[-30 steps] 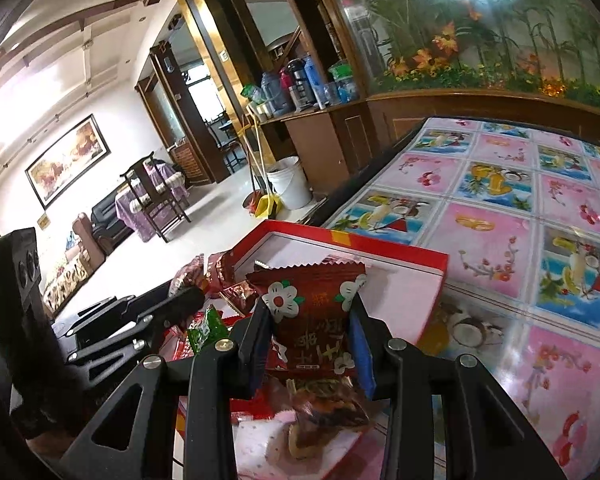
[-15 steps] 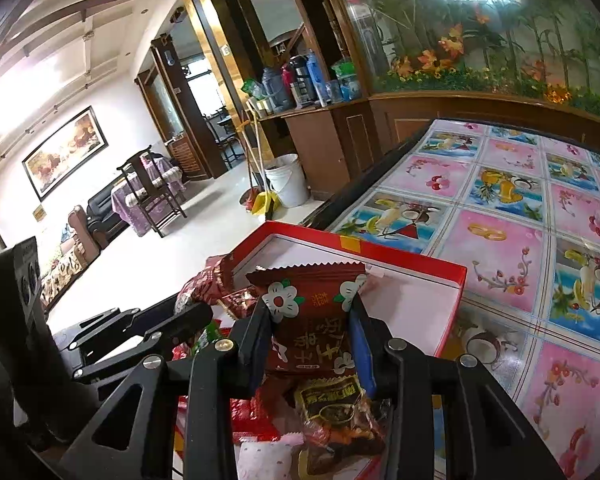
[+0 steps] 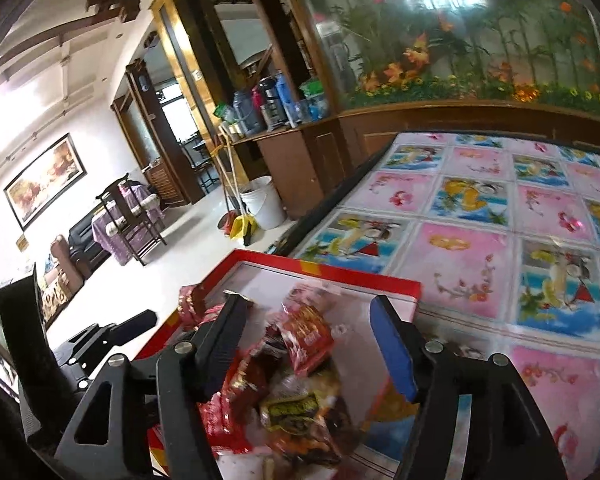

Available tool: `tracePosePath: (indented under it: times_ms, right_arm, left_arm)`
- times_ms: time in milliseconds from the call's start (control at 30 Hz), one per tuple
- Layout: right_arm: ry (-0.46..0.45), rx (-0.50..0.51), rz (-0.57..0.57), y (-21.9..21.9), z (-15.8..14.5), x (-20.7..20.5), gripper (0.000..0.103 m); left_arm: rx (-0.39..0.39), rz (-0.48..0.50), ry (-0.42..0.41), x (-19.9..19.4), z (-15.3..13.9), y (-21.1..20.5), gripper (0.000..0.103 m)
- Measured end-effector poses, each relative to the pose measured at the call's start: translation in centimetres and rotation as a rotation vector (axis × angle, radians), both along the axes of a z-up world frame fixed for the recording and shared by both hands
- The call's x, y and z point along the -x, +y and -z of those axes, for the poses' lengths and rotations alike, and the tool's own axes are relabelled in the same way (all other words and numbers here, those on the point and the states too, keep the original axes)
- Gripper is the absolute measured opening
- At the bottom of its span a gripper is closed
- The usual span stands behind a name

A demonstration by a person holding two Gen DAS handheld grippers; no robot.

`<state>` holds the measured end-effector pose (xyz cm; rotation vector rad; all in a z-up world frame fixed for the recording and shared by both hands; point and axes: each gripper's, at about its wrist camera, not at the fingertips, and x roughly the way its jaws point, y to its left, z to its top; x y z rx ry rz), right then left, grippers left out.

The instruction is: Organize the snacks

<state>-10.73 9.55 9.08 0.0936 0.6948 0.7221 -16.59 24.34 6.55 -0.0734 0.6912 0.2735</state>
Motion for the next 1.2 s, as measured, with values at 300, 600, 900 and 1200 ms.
tracePosePath:
  times_ms: [300, 600, 900, 1200]
  right_arm:
    - [-0.002, 0.004, 0.013, -2.2, 0.0, 2.1, 0.066]
    - [-0.061, 0.02, -0.009, -3.1, -1.7, 6.9, 0.068]
    - [-0.18, 0.016, -0.034, -4.7, -5.8, 15.0, 0.074]
    - [-0.323, 0.034, -0.057, -6.2, -7.3, 18.5, 0.082]
  left_arm:
    - [-0.069, -0.062, -0.034, 2.4, -1.8, -1.2, 0.083]
    - [-0.1, -0.062, -0.11, 6.9, -4.5, -2.6, 0.084]
    - [-0.117, -0.096, -0.181, 12.4, -6.9, -3.5, 0.095]
    - [-0.126, -0.176, -0.208, 13.2, -7.4, -3.8, 0.103]
